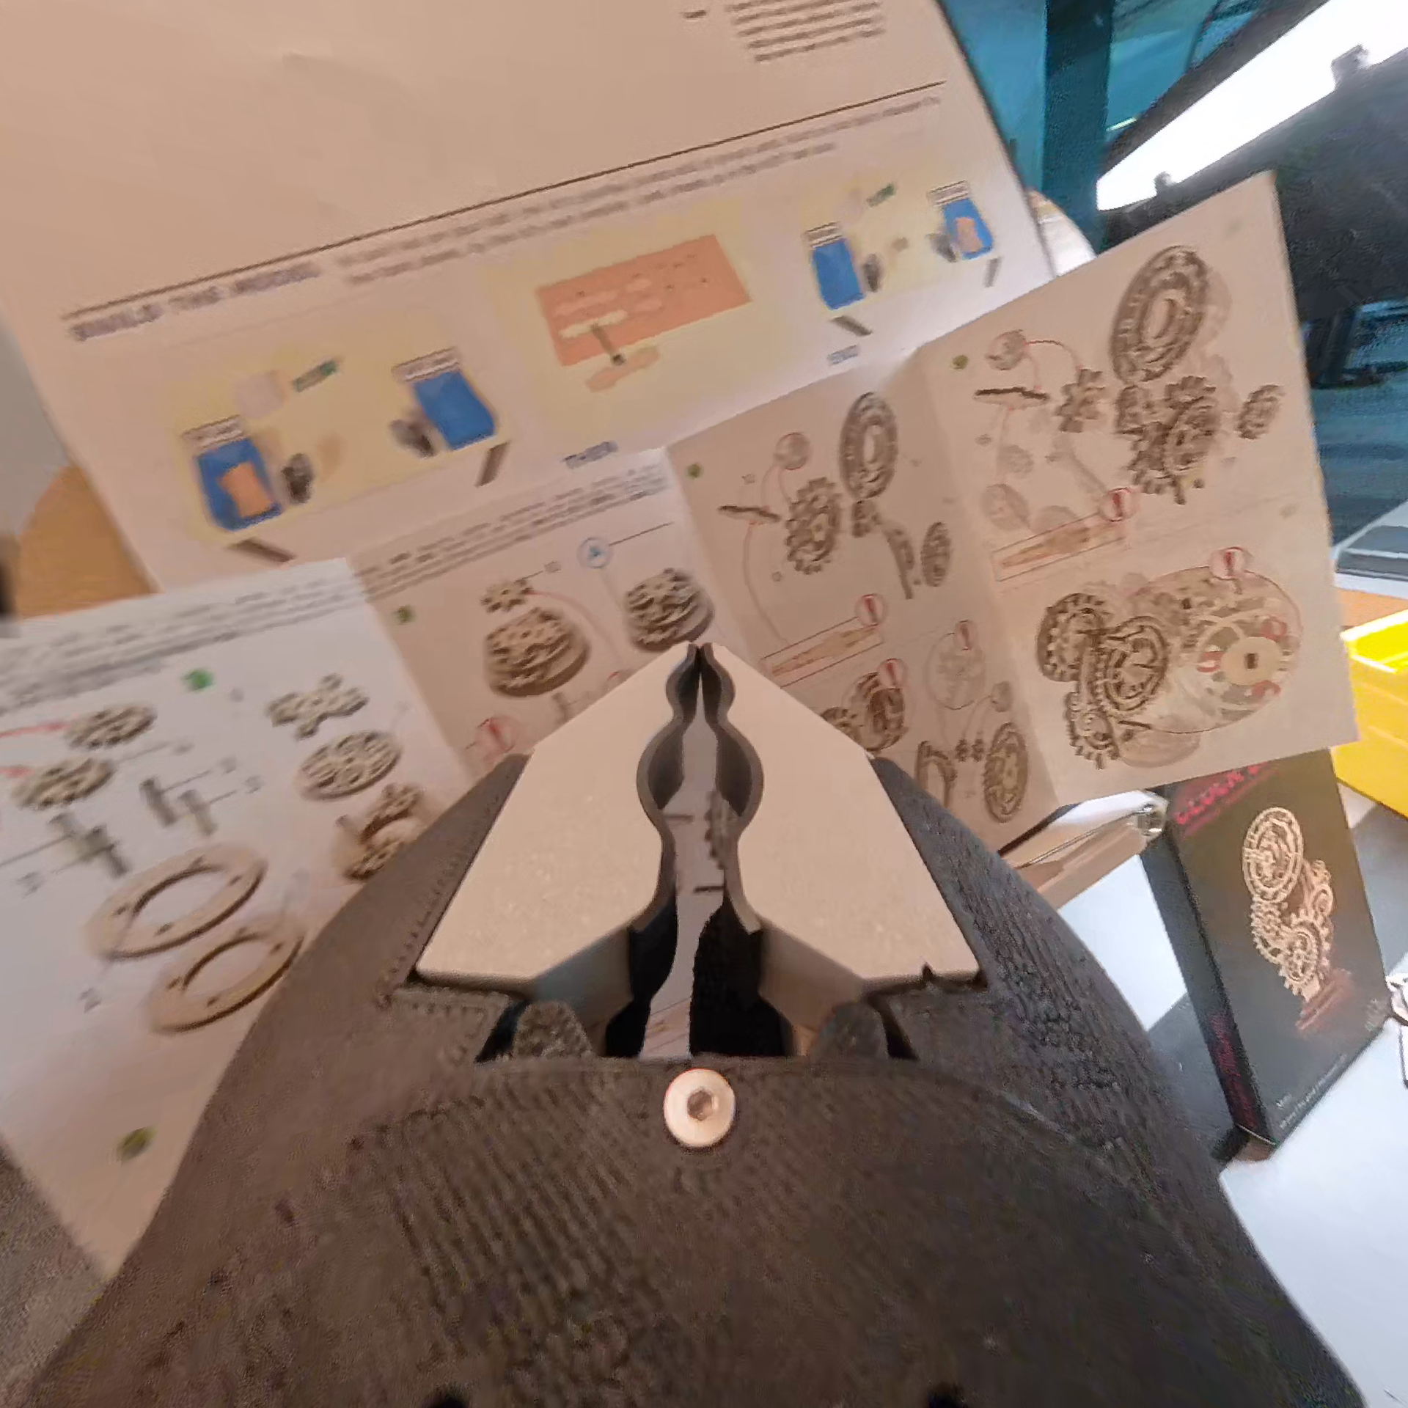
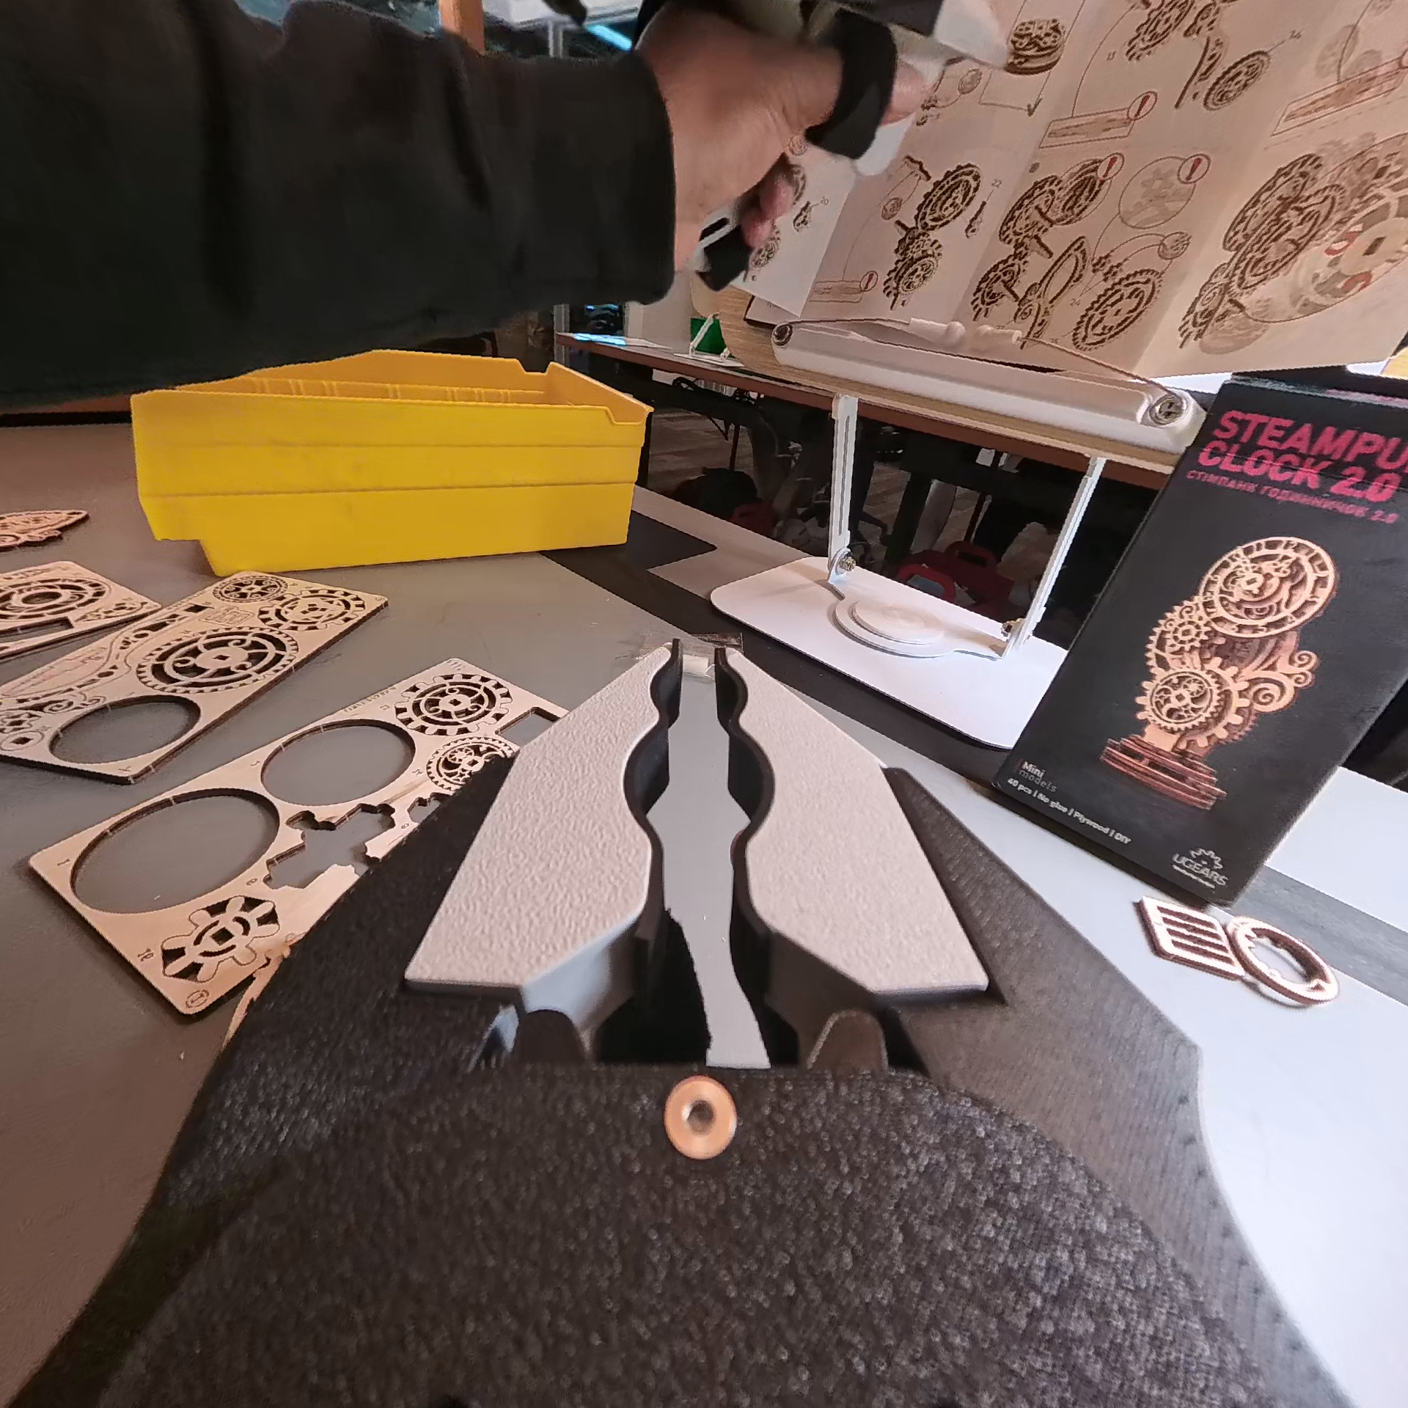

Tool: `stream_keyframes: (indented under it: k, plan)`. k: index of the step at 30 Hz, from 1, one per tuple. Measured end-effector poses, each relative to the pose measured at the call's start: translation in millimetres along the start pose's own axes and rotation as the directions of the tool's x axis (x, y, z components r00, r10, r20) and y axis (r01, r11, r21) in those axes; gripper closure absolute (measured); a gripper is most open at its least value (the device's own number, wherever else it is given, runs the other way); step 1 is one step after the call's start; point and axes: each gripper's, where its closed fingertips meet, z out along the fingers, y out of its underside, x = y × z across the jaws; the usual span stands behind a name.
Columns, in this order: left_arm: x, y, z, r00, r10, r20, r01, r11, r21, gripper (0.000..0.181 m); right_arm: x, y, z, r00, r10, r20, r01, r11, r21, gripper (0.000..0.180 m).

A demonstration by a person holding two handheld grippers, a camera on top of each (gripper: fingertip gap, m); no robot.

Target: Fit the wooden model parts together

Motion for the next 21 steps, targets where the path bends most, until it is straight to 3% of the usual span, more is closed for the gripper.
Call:
stream_keyframes:
  k: [4,6,9,13,16,21]
  plan:
    - [27.5,-12.6,2.5,0.998,0.021,-0.061,-0.020,1.000,0.020,0.181,1.7,0.9,-1.3,1.000,-0.001,-0.002,0.001,1.000,-0.006,0.173]
    - [38.3,-15.1,-3.6,0.995,0.020,-0.100,-0.018,1.000,0.024,0.180,0.5,9.5,-1.5,1.000,-0.001,0.022,0.003,0.997,-0.077,0.170]
    - [55.9,-19.0,-28.2,0.982,0.056,-0.181,-0.050,0.998,0.040,0.170,-27.1,27.6,-11.9,0.971,0.033,0.236,0.042,0.951,-0.306,0.145]
    - [77.8,-8.0,-81.9,0.950,0.025,-0.310,-0.020,1.000,0.019,0.157,-67.8,41.3,-46.8,0.849,0.217,0.481,0.096,0.834,-0.544,0.109]
    - [89.9,13.3,-126.7,0.926,-0.028,-0.376,0.021,1.000,-0.024,0.147,-91.0,61.9,-59.2,0.812,0.146,0.565,0.272,0.762,-0.588,0.109]
    - [100.4,49.8,-197.5,0.905,-0.120,-0.409,0.096,0.992,-0.081,0.143,-102.1,90.0,-52.4,0.828,0.022,0.560,0.414,0.649,-0.638,0.114]
